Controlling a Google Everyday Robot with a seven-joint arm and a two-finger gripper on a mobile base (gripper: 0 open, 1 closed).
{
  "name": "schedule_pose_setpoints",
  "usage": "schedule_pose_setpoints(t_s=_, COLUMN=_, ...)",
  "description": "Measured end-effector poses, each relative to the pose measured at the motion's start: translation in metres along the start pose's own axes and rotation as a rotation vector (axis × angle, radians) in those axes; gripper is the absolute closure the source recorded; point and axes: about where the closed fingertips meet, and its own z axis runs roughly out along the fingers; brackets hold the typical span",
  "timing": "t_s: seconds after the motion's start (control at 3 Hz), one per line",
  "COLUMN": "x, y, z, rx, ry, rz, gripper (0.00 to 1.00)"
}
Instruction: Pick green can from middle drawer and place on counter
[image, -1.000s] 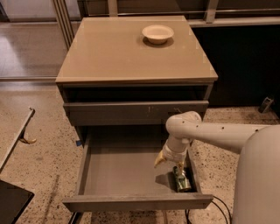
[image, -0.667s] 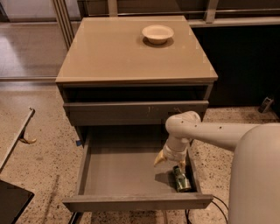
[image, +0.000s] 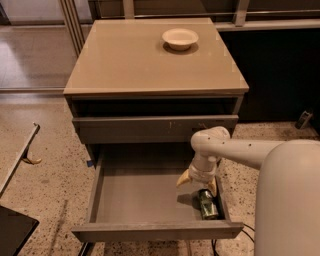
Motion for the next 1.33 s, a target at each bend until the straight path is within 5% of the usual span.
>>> schedule_pose_setpoints(t_s=1.0, x=0.013, y=0.017, z=0.034, rx=0.003, ry=-0.063, rz=0.025, gripper=0.18)
schedule_pose_setpoints(t_s=1.33, x=0.013, y=0.023, z=0.044, rx=0.0, ry=-0.086, rz=0.029, gripper=0.25)
